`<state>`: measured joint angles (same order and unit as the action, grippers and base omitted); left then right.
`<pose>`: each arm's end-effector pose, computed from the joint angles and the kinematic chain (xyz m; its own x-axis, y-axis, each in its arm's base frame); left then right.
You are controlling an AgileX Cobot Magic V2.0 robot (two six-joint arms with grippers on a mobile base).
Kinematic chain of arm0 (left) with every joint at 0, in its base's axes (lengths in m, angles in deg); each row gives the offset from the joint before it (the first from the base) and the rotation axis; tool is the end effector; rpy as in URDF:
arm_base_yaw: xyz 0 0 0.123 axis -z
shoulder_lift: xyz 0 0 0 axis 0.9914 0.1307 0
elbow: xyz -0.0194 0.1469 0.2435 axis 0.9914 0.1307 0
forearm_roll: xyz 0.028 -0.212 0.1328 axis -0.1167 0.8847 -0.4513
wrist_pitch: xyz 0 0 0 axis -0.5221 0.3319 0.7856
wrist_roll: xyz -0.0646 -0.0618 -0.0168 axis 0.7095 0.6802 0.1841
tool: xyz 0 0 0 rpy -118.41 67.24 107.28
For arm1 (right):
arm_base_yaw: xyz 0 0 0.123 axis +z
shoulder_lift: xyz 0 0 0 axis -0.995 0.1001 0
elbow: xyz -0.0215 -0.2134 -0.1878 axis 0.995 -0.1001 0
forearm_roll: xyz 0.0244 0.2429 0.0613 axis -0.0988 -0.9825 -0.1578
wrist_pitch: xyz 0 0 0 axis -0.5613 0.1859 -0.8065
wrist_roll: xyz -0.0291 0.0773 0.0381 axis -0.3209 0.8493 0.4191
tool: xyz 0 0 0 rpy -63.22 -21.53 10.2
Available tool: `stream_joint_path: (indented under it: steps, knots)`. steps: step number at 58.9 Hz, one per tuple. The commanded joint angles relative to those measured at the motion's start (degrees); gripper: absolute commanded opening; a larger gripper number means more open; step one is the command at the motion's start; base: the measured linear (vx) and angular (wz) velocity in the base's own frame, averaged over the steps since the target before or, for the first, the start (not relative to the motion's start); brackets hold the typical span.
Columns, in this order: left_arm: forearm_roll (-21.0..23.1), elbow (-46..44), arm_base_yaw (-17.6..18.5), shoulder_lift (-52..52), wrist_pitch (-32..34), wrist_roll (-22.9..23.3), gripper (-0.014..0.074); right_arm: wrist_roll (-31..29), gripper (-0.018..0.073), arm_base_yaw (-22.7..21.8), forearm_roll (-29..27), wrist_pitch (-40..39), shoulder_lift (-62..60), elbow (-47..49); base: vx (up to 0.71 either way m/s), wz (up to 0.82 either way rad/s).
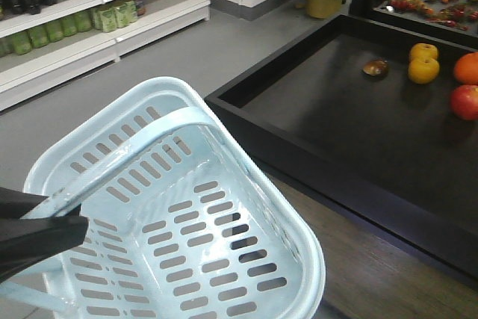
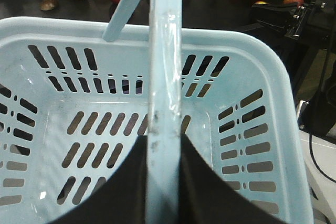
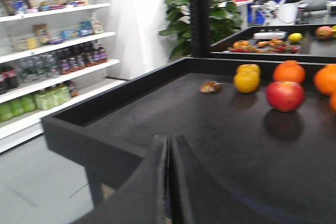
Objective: Pick three apples into basket with both arms
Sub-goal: 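Turn the base toward the black fruit table and approach it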
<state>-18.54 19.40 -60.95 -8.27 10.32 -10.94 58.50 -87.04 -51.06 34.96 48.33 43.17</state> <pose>0.0931 -0.0908 0.3946 -0.2467 0.3263 -0.9125 0.8453 0.5329 -0.0380 0.0566 -0.0032 0.1952 -0.0203 0.0644 -0.9977 0.0558 0.9964 0.0632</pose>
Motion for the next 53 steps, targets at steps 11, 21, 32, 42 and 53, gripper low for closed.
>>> stream_joint_path:
  steps: [11, 21, 32, 42, 53]
  knots:
    - [3.62, -1.73, 0.34, -0.21, 3.87, 0.24, -0.0006, -0.45, -0.0009, -0.24, 0.53, -4.18, -0.68, -0.64, 0.11, -0.48]
    - [3.62, -1.73, 0.34, -0.21, 3.87, 0.24, -0.0006, -0.45, -0.0009, -0.24, 0.53, -4.18, -0.68, -0.64, 0.1, -0.45]
    - [3.62, -1.73, 0.34, -0.21, 3.87, 0.24, -0.0006, -0.45, -0.0009, -0.24, 0.53, -4.18, -0.68, -0.64, 0.09, -0.42]
    - [3.62, -1.73, 0.34, -0.21, 3.87, 0.24, -0.0006, -0.45, -0.0009, -0.24, 0.53, -4.18, -0.68, -0.64, 0.09, -0.41]
    - [3.62, -1.73, 0.34, -0.21, 3.87, 0.24, -0.0006, -0.45, -0.0009, -0.24, 0.53, -4.18, -0.68, -0.64, 0.08, -0.38]
